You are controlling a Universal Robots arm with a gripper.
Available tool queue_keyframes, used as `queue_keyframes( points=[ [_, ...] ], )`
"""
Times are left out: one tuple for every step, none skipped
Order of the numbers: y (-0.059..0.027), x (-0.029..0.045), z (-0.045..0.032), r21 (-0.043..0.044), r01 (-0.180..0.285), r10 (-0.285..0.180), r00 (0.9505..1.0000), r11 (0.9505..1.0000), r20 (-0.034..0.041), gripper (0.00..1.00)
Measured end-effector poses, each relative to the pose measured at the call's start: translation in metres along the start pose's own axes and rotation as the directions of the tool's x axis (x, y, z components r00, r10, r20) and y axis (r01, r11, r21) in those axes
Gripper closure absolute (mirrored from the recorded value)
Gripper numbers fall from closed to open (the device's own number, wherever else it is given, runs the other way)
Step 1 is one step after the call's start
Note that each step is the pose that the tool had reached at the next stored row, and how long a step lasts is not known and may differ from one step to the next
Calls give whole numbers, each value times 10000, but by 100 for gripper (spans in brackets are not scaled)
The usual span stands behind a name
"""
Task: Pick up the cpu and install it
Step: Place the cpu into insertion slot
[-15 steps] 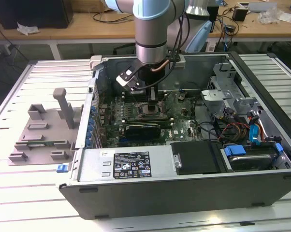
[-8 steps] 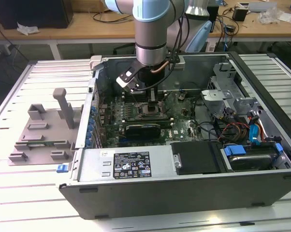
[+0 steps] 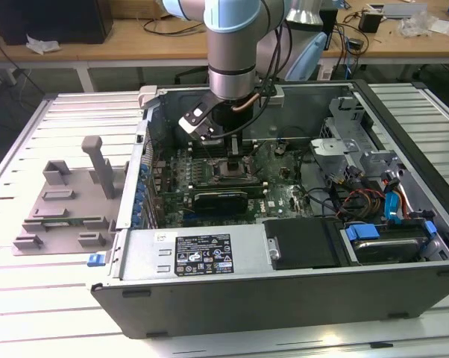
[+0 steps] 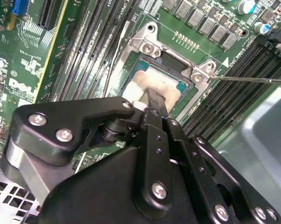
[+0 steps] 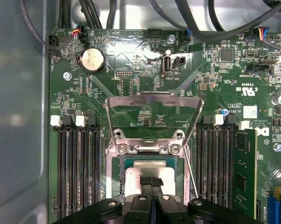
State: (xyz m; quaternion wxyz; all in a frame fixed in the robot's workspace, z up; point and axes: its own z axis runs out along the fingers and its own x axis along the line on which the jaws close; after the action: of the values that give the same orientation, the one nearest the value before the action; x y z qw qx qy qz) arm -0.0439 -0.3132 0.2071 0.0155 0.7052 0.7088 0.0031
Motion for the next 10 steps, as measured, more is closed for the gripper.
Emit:
queue_keyframes(
  points=[
    [0, 1, 4, -2, -1, 1, 10000, 10000, -2, 89],
    [0, 1, 11, -1, -1, 1, 10000, 10000, -1, 89],
    [-1, 0, 19, 3, -1, 1, 10000, 10000, 4, 89],
    [-1, 0, 23, 3, -1, 1, 10000, 10000, 4, 89],
    [-1, 0, 26, 2, -1, 1, 10000, 10000, 3, 89],
    [-2, 0, 32, 3, -1, 1, 10000, 10000, 3, 89],
    [-2, 0, 33, 4, -1, 1, 10000, 10000, 2, 89],
    [-2, 0, 34, 3, -2, 2, 10000, 10000, 0, 89],
    [-1, 0, 34, 1, -1, 1, 10000, 10000, -1, 89],
    [-1, 1, 29, -1, -1, 1, 10000, 10000, -6, 89]
  ],
)
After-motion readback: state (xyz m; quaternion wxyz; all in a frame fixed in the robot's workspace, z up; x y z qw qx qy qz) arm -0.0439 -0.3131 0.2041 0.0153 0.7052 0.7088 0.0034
